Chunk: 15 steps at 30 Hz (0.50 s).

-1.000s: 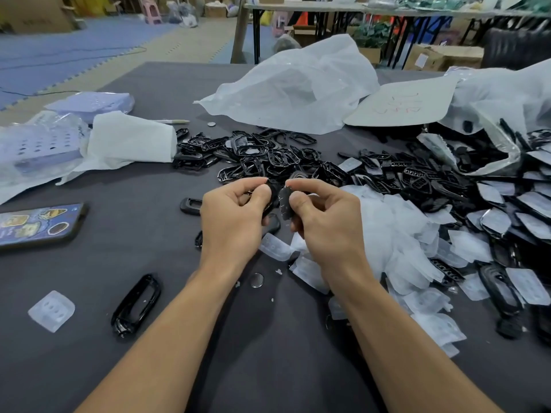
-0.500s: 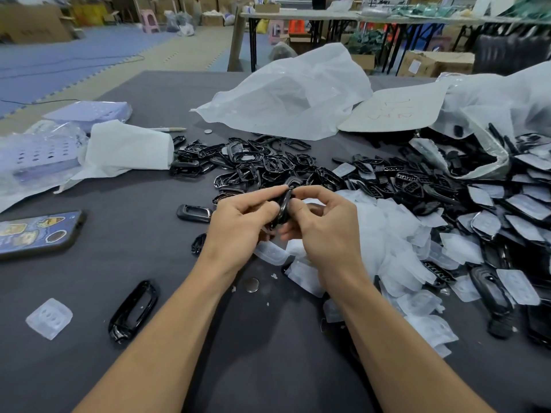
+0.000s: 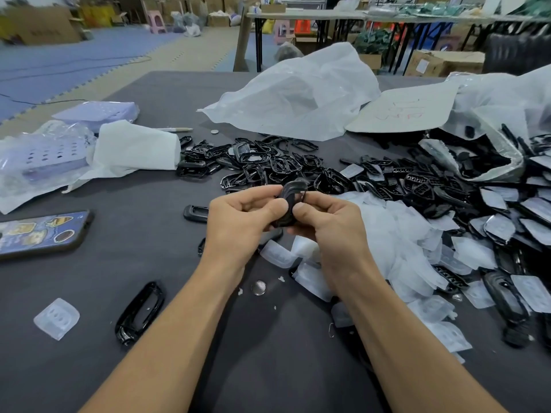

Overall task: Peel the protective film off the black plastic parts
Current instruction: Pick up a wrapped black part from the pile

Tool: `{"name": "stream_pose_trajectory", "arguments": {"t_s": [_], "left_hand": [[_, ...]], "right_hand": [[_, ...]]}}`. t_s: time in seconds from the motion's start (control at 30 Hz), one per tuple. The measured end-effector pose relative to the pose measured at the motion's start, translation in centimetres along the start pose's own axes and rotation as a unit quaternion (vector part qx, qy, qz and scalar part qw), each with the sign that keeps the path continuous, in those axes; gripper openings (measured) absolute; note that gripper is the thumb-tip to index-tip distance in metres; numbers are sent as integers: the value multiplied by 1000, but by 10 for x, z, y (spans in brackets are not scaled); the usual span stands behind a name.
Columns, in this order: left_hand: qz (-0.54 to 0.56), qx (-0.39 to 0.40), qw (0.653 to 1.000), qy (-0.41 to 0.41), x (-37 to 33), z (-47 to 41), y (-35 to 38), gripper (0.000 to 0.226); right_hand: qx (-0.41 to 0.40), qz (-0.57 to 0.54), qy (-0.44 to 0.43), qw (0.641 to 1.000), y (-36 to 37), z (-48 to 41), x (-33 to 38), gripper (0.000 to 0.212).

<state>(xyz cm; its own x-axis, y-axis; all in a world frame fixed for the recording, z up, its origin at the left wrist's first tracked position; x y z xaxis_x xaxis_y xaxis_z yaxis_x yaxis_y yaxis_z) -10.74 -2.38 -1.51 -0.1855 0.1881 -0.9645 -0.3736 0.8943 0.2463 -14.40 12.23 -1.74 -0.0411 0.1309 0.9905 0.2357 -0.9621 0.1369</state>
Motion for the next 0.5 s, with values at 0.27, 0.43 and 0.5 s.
{"name": "stream_pose_trajectory", "arguments": {"t_s": [0.27,0.43,0.5], "left_hand": [[64,2,997,-49,3,-2,1,26],[49,46,994,-88,3,-3,3,23],[33,53,994,-91,4,-2,4,23]], "right_hand": [[7,22,-13,1000,3,-1,1,36],[14,41,-13,999,2,0,1,27],[9,43,-9,999,0,-1,1,25]]}}
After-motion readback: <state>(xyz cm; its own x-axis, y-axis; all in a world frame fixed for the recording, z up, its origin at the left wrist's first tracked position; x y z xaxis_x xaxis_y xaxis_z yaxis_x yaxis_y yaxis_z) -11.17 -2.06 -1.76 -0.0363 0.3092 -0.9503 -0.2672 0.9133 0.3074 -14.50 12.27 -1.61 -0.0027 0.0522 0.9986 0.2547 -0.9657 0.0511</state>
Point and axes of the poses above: each hand's wrist, its own z-axis away from the middle knuckle, its own y-axis out of the palm, x = y × z, the point moved 6 cm from there along -z, towards the middle knuckle, and after that the axes turned 7 degrees about z, right-handed, at the moved point
